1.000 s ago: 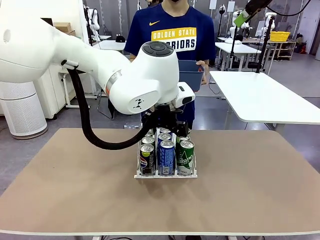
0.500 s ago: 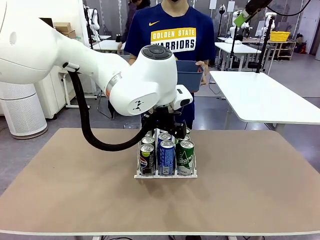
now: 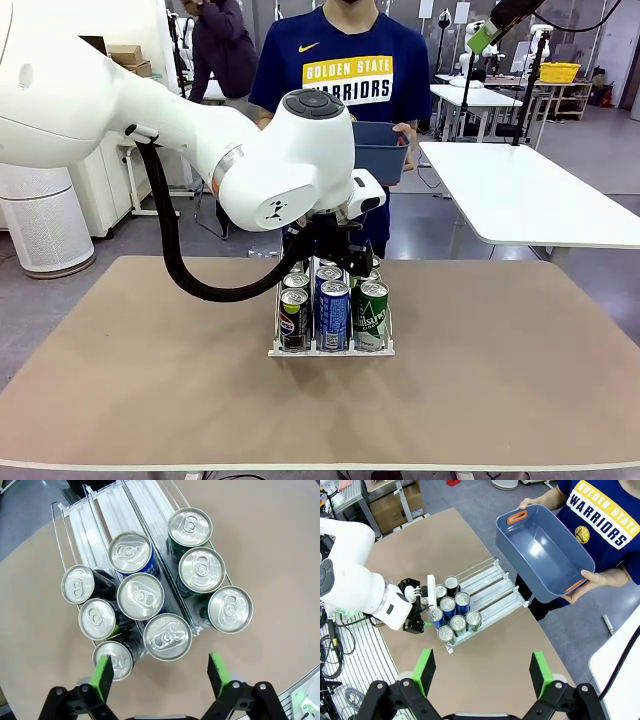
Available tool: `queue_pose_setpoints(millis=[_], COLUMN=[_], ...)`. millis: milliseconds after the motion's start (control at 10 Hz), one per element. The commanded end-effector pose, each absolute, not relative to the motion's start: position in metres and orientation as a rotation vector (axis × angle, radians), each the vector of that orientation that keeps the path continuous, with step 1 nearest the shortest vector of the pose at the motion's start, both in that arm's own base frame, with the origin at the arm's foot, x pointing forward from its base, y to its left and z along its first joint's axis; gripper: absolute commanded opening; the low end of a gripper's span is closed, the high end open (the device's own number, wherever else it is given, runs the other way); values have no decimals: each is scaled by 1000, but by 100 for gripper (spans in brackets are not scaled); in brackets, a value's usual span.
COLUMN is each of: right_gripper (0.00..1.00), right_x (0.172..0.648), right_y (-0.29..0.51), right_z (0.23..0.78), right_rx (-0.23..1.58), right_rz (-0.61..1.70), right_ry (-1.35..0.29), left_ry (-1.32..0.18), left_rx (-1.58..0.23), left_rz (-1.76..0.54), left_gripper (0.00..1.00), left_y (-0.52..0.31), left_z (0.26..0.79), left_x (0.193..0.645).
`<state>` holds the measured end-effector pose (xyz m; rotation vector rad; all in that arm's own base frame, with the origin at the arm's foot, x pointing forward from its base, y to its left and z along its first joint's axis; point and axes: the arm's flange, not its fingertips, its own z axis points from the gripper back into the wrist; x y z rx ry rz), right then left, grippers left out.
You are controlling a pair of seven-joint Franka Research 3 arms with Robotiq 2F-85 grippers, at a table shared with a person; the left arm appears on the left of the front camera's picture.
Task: Fill the beverage cans into the dispenser.
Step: Place the picked Ionic drink in the line of the Automatic Can Dispenser with the same cans.
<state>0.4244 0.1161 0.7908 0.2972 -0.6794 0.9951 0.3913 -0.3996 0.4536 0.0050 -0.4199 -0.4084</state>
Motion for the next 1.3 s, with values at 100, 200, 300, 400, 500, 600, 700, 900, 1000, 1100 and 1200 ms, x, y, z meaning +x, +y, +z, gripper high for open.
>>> queue_pose_setpoints(millis=[100,200,300,400,500,600,700,900,1000,1100,1200], right_gripper=[100,100,100,100,100,100,100,100,100,100,100], right_x=[424,424,424,424,424,424,424,424,424,424,424], right_y=[116,116,116,116,116,116,116,116,116,116,116], right_z=[790,790,790,790,790,790,790,790,790,790,790], right_rx=[298,298,298,298,298,298,298,298,298,298,298], right_rz=[994,994,994,994,994,994,994,994,994,994,994], right_ry=[-678,-678,-678,-678,-678,-678,-678,-678,-678,-678,-678], left_ry=[-367,-329,-351,-337,-284,-239,-267,-338,-419,-468,-503], left_rx=[-75,-112,-114,-122,-113,-92,-126,-206,-262,-292,-297], left_rz=[-494,-548,-595,-675,-724,-757,-772,-838,-854,-832,-831], left_gripper=[100,100,100,100,100,100,100,100,100,100,100], left_y=[-382,-360,-346,-317,-289,-270,-253,-204,-187,-168,-150], left_z=[472,489,502,519,530,543,557,603,621,637,653], left_x=[384,373,369,368,372,369,370,373,371,370,372])
